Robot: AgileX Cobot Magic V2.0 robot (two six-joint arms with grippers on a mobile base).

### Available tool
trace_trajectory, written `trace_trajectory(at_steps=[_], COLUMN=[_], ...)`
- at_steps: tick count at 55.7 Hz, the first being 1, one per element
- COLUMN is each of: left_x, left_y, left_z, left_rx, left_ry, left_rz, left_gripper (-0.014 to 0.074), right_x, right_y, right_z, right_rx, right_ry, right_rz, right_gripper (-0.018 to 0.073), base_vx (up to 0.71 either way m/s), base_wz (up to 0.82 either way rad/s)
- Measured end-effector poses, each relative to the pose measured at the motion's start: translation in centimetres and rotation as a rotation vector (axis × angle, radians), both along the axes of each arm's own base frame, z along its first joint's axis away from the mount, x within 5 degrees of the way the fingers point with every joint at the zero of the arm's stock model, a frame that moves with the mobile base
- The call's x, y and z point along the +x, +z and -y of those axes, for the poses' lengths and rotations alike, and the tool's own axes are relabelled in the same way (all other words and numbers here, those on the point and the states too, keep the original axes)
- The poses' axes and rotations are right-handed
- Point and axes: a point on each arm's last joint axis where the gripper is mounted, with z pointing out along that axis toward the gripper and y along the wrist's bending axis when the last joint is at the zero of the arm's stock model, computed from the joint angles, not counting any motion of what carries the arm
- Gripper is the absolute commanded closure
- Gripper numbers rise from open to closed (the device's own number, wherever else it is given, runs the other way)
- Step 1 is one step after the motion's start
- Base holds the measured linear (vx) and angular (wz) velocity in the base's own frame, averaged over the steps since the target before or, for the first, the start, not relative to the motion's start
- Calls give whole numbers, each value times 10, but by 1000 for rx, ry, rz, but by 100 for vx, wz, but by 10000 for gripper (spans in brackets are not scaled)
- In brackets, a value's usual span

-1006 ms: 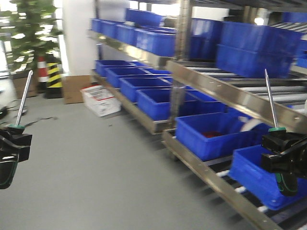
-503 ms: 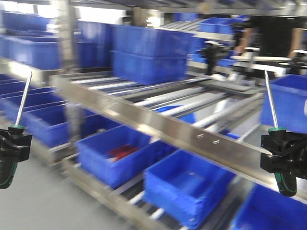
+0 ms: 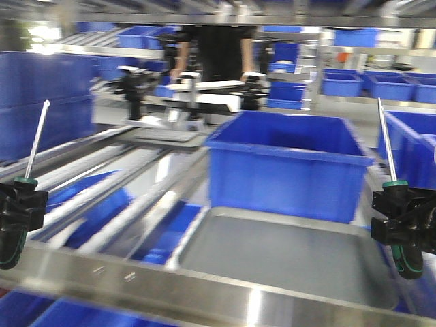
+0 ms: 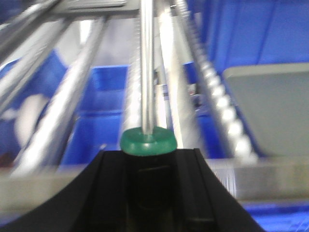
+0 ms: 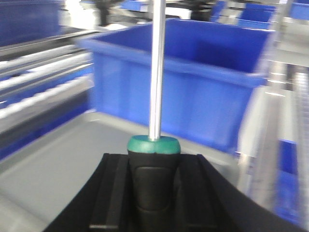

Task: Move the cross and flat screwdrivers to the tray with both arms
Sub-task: 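Hold both screwdrivers upright while the base drives to the tray shelf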

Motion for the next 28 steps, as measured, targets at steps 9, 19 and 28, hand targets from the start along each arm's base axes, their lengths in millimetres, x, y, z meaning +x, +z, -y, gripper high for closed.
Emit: trace_trajectory(at_steps=[9, 19, 28], left_x=[0, 0, 0], left_y=[0, 0, 0], left_z=[0, 0, 0], left_rx=[0, -1, -1], left_ry=[0, 0, 0], left_rz=[0, 0, 0], left_gripper=[596, 596, 596], right_x=[0, 0, 0], right_y=[0, 0, 0], right_z=[0, 0, 0], right_rx=[0, 0, 0], right_ry=[0, 0, 0], right_rz=[0, 0, 0], right_gripper=[567, 567, 567], base_vx=[27, 19, 13], base_wz=[-43, -32, -26])
